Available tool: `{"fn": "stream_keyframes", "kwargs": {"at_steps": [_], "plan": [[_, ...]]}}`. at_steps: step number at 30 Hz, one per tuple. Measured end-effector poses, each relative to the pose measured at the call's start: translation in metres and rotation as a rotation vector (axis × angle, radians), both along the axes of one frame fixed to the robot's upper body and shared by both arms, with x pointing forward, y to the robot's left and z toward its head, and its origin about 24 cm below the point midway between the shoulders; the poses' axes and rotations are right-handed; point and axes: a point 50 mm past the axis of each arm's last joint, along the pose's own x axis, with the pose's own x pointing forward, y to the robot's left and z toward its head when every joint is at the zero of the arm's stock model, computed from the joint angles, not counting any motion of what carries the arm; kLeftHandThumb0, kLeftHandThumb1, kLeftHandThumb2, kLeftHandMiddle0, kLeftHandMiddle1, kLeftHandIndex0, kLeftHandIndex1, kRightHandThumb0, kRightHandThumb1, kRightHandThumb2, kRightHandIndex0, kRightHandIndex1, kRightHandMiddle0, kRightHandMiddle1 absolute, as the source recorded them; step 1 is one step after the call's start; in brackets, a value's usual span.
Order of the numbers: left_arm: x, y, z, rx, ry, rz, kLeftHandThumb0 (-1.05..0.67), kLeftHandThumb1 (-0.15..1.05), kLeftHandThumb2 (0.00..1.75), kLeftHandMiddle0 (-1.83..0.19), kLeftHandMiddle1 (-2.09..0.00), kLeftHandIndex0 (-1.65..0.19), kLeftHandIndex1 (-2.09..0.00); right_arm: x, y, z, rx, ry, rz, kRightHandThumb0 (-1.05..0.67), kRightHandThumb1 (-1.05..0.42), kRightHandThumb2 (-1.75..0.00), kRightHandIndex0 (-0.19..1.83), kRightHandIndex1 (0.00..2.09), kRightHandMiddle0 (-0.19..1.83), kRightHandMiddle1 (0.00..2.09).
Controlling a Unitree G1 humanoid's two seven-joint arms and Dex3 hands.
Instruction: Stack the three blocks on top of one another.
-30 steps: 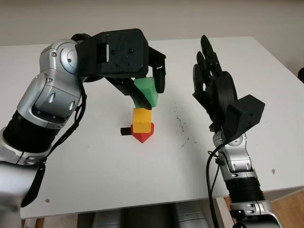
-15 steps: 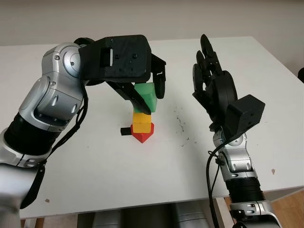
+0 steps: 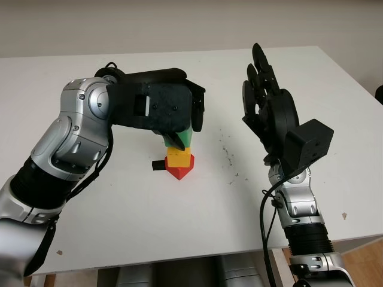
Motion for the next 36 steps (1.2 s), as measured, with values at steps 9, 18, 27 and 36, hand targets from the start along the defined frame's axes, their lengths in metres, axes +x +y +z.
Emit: {"fn": "stream_keyframes", "kwargs": {"at_steps": [9,18,27,36], "plan": [[0.000,0.001,-0.004,0.003,0.007,0.008,-0.06,0.88,0.05,-0.53,-1.34,-0.43,-1.48,0.000,0.000,0.000,-0.002,0.001,0.006,-0.74,-1.05,-0.59,0.06,0.05,0.07,0.03],[0.000,-0.001,-0.009,0.007,-0.005,0.004,-0.06,0.88,0.05,-0.53,-1.33,-0.44,-1.44,-0.001,0.001,0.002,-0.009,-0.007,0.009,-0.72,-1.05,-0.60,0.06,0.06,0.07,0.03],[0.000,-0.002,-0.011,0.004,-0.031,-0.006,-0.06,0.87,0.05,-0.54,-1.35,-0.44,-1.44,-0.001,0.001,0.003,-0.014,-0.011,0.012,-0.73,-1.05,-0.59,0.05,0.05,0.08,0.02],[0.002,-0.001,-0.013,0.011,-0.033,0.003,-0.06,0.87,0.05,-0.53,-1.32,-0.45,-1.42,-0.001,0.001,0.003,-0.015,-0.007,0.008,-0.73,-1.05,-0.59,0.06,0.06,0.09,0.02]]}}
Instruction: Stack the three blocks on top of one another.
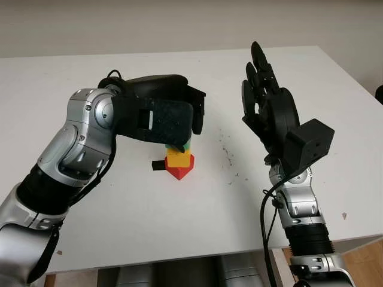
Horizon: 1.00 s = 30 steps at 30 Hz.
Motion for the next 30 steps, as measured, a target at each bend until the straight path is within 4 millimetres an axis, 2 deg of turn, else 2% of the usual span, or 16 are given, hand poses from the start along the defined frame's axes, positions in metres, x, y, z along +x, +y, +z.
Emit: {"fn": "stream_keyframes", "kwargs": {"at_steps": [25,30], "plan": [[0.0022,0.0012,-0.0035,0.000,0.043,0.021,-0.07,0.87,0.05,-0.55,-1.36,-0.46,-1.45,0.0000,-0.0002,0.0001,0.006,-0.001,0.000,-0.74,-1.05,-0.59,0.07,0.06,0.11,0.00],[0.0039,0.0030,-0.0040,-0.005,0.052,0.027,-0.09,0.88,0.05,-0.54,-1.44,-0.44,-1.52,0.0000,-0.0004,0.0000,0.010,0.000,0.002,-0.72,-1.05,-0.59,0.06,0.05,0.09,0.00]]}}
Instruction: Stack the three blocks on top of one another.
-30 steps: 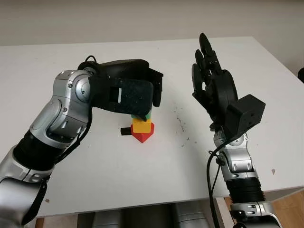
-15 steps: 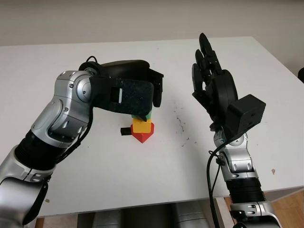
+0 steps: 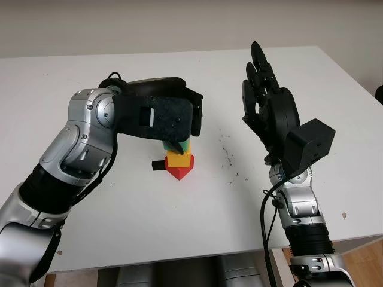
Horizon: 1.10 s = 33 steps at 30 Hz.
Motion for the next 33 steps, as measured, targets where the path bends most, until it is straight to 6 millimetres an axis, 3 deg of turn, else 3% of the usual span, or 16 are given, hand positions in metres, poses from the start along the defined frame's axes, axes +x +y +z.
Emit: {"fn": "stream_keyframes", "kwargs": {"at_steps": [6,8,14,17,19,23,26,30,33], "plan": [[0.0012,-0.0013,-0.0005,-0.040,0.013,0.005,-0.15,0.86,0.05,-0.44,-1.47,-0.34,-1.47,0.0000,0.0001,0.0000,0.002,0.001,0.005,-0.72,-1.05,-0.59,0.06,0.05,0.10,0.00],[0.0013,-0.0016,-0.0009,-0.044,0.015,0.009,-0.21,0.84,0.05,-0.32,-1.33,-0.23,-1.26,0.0000,0.0002,0.0000,0.002,0.001,0.004,-0.73,-1.05,-0.58,0.06,0.05,0.10,0.00],[0.0002,-0.0022,-0.0003,-0.039,0.008,0.003,-0.29,0.82,0.05,-0.19,-0.90,-0.14,-0.64,0.0000,0.0001,0.0004,0.000,0.002,0.000,-0.72,-1.05,-0.58,0.07,0.06,0.10,0.00],[-0.0003,-0.0024,-0.0017,-0.045,0.017,-0.003,-0.29,0.82,0.05,-0.10,-0.85,-0.14,-0.43,-0.0002,0.0002,0.0011,0.000,0.000,0.000,-0.74,-1.05,-0.58,0.07,0.06,0.11,0.00],[-0.0004,-0.0022,-0.0033,-0.051,0.028,-0.005,-0.29,0.82,0.05,-0.09,-0.82,-0.15,-0.38,-0.0002,0.0002,0.0011,-0.001,0.000,0.001,-0.75,-1.05,-0.58,0.07,0.06,0.11,0.00],[-0.0006,-0.0020,-0.0046,-0.052,0.037,-0.009,-0.32,0.83,0.05,-0.19,-0.41,-0.19,-0.21,-0.0002,0.0002,0.0011,-0.002,0.000,0.000,-0.74,-1.05,-0.58,0.07,0.06,0.11,0.00],[-0.0011,-0.0014,-0.0040,-0.037,0.030,-0.018,-0.37,0.82,0.05,-0.22,-0.23,-0.18,-0.14,-0.0002,0.0003,0.0011,-0.003,0.000,0.000,-0.74,-1.05,-0.58,0.07,0.06,0.11,0.00],[-0.0016,0.0018,-0.0051,0.029,0.034,-0.013,-0.46,0.83,0.06,-0.15,-0.13,-0.11,-0.07,-0.0002,0.0003,0.0011,-0.004,-0.001,0.000,-0.74,-1.05,-0.59,0.07,0.06,0.11,0.00],[-0.0030,0.0033,-0.0045,0.109,0.066,-0.035,-0.64,0.86,0.07,-0.01,-0.05,0.03,-0.02,-0.0003,0.0002,0.0010,-0.010,-0.001,-0.006,-0.74,-1.05,-0.59,0.07,0.06,0.11,0.00]]}}
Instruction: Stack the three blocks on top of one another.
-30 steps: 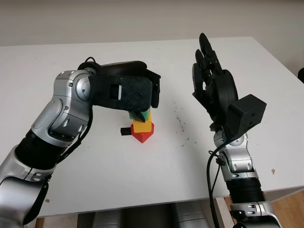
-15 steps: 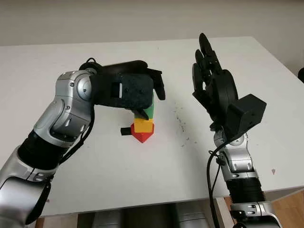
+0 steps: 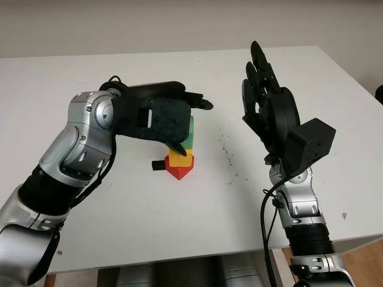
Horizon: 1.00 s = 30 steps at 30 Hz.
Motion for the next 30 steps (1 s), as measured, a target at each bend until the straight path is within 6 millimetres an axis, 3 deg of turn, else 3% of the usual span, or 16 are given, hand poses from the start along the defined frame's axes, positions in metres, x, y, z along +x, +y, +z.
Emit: {"fn": "stream_keyframes", "kwargs": {"at_steps": [3,7,8,11,16,25,30], "plan": [[0.000,0.002,0.005,0.054,0.036,-0.019,-0.88,0.92,0.08,0.16,-0.01,0.13,-0.01,0.000,0.000,0.000,0.001,0.001,0.003,-0.75,-1.05,-0.58,0.07,0.06,0.11,0.00],[-0.001,0.008,0.014,0.048,0.082,-0.008,-1.01,1.04,0.15,0.19,0.00,0.19,0.00,0.000,0.000,-0.001,0.000,0.002,0.004,-0.73,-1.05,-0.58,0.08,0.06,0.11,0.00],[-0.001,0.011,0.016,0.034,0.085,-0.001,-1.02,1.04,0.34,0.19,0.00,0.19,0.00,0.000,0.000,-0.001,-0.002,0.003,0.004,-0.73,-1.05,-0.59,0.08,0.06,0.11,0.00],[-0.001,0.025,0.030,-0.074,0.051,0.040,-0.98,1.05,0.64,0.19,0.00,0.19,0.00,-0.001,0.000,-0.002,-0.003,0.005,0.001,-0.73,-1.05,-0.59,0.08,0.06,0.11,0.00],[-0.004,0.053,0.054,-0.352,-0.076,0.129,-0.93,1.05,0.72,0.19,0.00,0.19,0.00,-0.001,0.000,-0.002,-0.006,0.000,0.000,-0.74,-1.05,-0.59,0.09,0.06,0.12,0.00],[-0.006,0.081,0.045,-0.800,-0.171,0.279,-0.93,1.05,0.70,0.19,0.00,0.19,0.00,0.001,-0.001,-0.008,-0.001,0.038,0.022,-0.76,-1.05,-0.58,0.04,0.04,0.07,0.00],[-0.004,0.097,0.022,-0.970,-0.199,0.373,-0.92,1.05,0.69,0.19,0.00,0.19,0.00,0.003,-0.001,-0.012,0.003,0.099,0.055,-0.77,-1.05,-0.62,-0.03,0.01,-0.02,0.00]]}}
